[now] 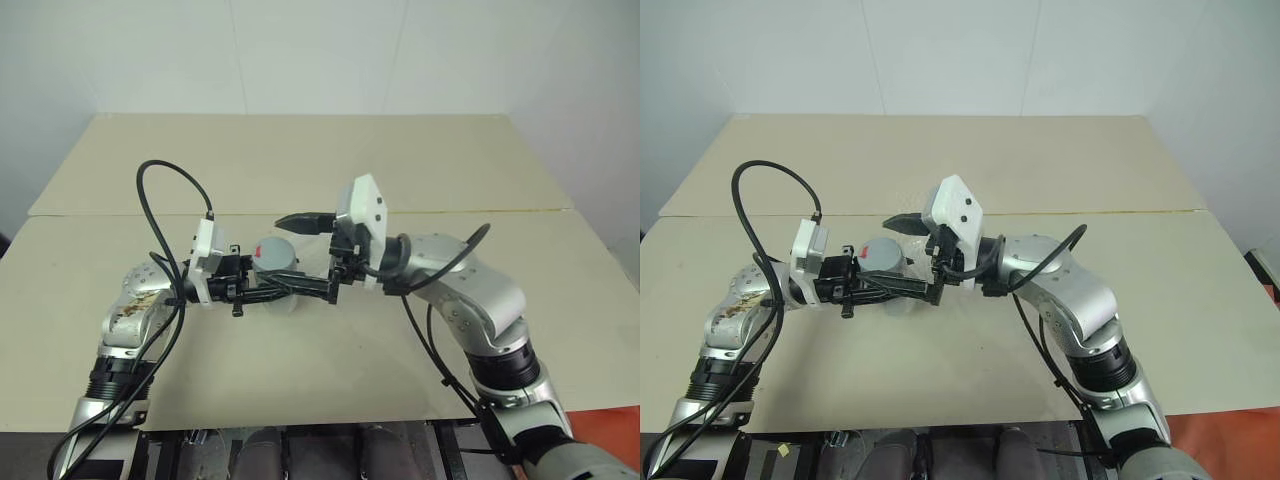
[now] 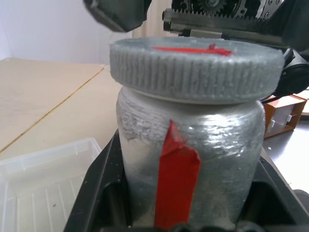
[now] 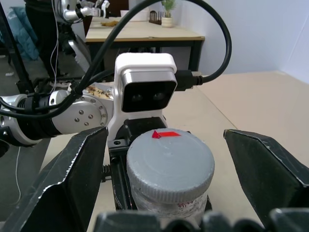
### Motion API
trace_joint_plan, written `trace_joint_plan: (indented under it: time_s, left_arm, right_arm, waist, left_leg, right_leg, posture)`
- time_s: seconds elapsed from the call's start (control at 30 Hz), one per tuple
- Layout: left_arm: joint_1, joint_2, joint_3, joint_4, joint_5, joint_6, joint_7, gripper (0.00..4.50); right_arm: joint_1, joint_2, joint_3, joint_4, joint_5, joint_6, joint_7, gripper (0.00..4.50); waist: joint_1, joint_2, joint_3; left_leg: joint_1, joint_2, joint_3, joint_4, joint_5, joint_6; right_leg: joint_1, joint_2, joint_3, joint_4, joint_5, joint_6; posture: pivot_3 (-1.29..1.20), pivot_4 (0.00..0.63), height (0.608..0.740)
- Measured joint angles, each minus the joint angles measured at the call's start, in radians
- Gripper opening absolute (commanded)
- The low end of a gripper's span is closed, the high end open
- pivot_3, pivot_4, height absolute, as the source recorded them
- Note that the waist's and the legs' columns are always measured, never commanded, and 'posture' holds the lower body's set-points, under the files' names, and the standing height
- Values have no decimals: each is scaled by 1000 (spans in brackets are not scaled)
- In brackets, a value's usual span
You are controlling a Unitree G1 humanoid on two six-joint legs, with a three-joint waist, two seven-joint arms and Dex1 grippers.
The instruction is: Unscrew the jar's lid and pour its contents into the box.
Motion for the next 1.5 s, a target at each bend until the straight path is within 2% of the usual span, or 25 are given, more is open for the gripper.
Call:
trace_joint_plan:
  time_s: [0.77,0.93,0.97,1.5]
  left_arm:
    - [2,2,0,-7,0,0,9,1940]
    - [3,3,0,-7,0,0,9,1940]
    - [3,4,0,-8,-1,0,9,1940]
    - [3,9,0,-7,-5,0,-2,1940]
  right_arm:
    - [-18,41,13,42,-39,-2,1,4441]
    - [-18,42,13,42,-39,-2,3,2856]
    - [-18,41,14,42,-39,-2,4,2722]
    - [-26,38,10,53,-21,-1,17,2720]
  waist:
    - [0,0,0]
    - [0,0,0]
    - [0,0,0]
    - [0,0,0]
  left_leg:
    - [0,0,0,0,0,0]
    - [0,0,0,0,0,0]
    - [0,0,0,0,0,0]
    - [0,0,0,0,0,0]
  right_leg:
    - [0,0,0,0,0,0]
    - [0,0,0,0,0,0]
    - [0,0,0,0,0,0]
    - [0,0,0,0,0,0]
  posture:
    - [0,150,740]
    - [0,150,740]
    - [0,150,740]
    - [0,150,740]
